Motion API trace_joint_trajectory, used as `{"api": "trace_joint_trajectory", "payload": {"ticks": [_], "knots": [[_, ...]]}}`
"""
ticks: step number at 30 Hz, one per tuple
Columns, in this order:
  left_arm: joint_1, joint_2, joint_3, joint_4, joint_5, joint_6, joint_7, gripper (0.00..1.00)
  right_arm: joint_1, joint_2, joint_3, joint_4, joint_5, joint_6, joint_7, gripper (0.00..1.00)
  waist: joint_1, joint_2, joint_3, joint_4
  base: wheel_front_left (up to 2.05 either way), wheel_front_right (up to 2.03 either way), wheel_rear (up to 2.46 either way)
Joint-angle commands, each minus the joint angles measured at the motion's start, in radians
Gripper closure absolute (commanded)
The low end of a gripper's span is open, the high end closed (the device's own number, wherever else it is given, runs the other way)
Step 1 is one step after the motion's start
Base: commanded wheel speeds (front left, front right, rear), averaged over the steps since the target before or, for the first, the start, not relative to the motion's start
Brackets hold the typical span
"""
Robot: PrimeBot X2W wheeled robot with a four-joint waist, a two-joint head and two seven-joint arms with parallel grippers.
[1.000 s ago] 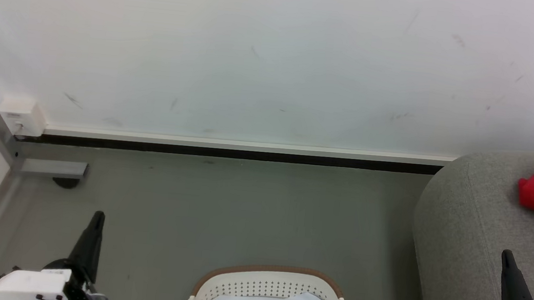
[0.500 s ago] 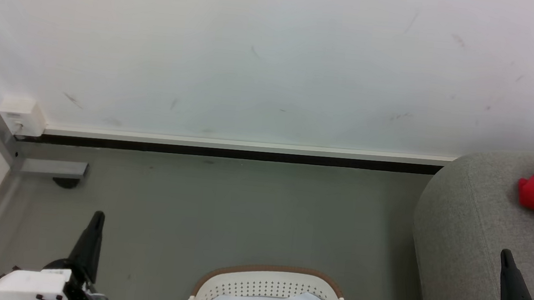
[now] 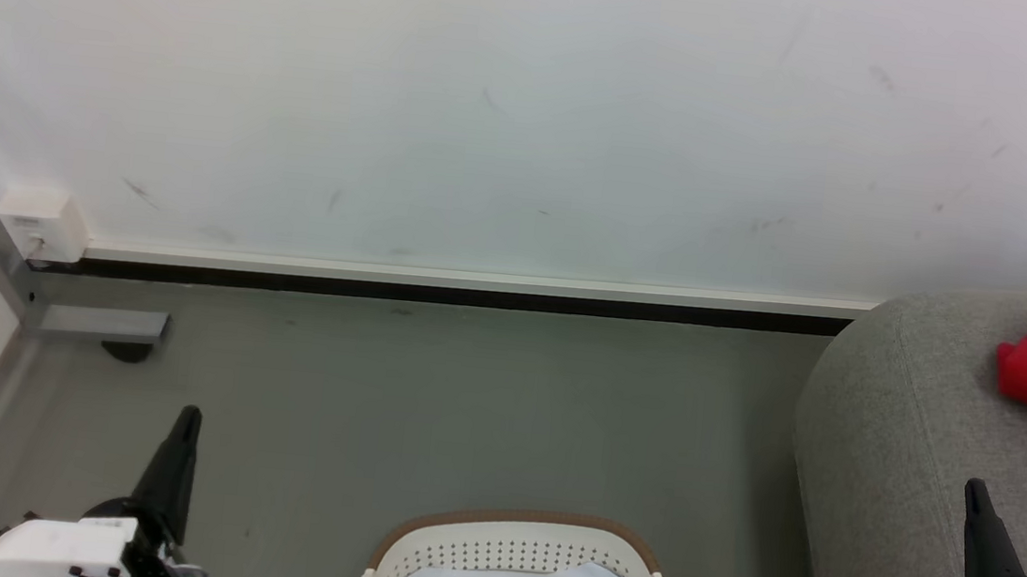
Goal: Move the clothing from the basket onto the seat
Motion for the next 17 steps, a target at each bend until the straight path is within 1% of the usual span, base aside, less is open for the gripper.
{"api": "trace_joint_trajectory", "payload": {"ticks": [1,17], "knots": [[-0.009,0.002,0.002,-0.001,-0.012,-0.002,0.003,1.00,0.000,-0.005,0.002,-0.006,0.005,-0.002,-0.003,1.00,0.0000,0.0000,0.000,0.000,0.00,0.00,0.00],[-0.009,0.002,0.001,-0.002,-0.013,-0.002,0.003,1.00,0.001,-0.026,0.027,-0.010,0.026,-0.002,-0.023,1.00,0.0000,0.0000,0.000,0.000,0.00,0.00,0.00]]}}
